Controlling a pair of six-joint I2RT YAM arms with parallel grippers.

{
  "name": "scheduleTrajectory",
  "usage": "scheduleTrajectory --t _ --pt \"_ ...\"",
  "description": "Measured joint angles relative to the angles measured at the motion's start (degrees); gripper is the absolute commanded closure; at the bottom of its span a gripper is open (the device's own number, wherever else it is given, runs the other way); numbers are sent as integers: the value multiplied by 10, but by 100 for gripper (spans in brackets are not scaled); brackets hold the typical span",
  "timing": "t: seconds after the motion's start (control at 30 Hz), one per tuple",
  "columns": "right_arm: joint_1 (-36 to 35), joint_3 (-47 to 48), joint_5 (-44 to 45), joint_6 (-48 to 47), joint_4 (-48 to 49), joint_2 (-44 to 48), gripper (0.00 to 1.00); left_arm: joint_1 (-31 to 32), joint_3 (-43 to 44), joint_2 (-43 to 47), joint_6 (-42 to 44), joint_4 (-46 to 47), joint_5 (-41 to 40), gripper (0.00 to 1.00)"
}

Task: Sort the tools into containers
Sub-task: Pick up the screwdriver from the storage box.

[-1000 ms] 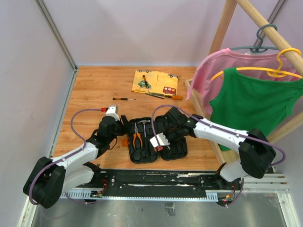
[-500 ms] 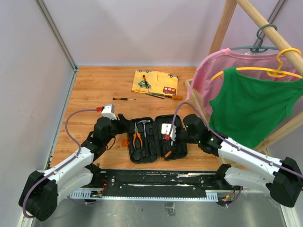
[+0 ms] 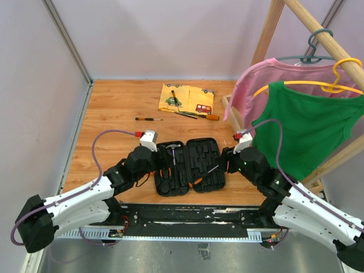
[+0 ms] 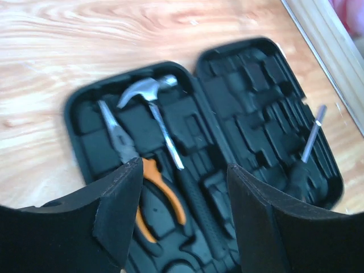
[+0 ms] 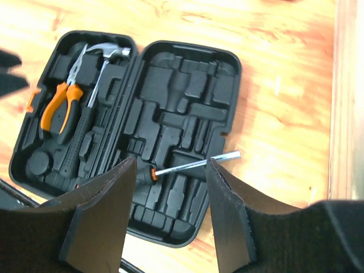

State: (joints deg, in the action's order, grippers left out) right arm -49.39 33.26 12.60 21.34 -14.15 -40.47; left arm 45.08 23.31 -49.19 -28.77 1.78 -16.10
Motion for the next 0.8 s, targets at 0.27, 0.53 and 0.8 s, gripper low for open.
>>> scheduleTrajectory --t 0.27,0.53,0.8 --pt "30 -45 50 172 -56 49 45 131 70 -92 7 -19 -28 26" --pt "93 -95 28 274 -77 93 46 215 153 -214 46 -23 -35 22" --pt "168 -127 -34 307 -77 120 45 253 193 -318 78 -34 -21 24"
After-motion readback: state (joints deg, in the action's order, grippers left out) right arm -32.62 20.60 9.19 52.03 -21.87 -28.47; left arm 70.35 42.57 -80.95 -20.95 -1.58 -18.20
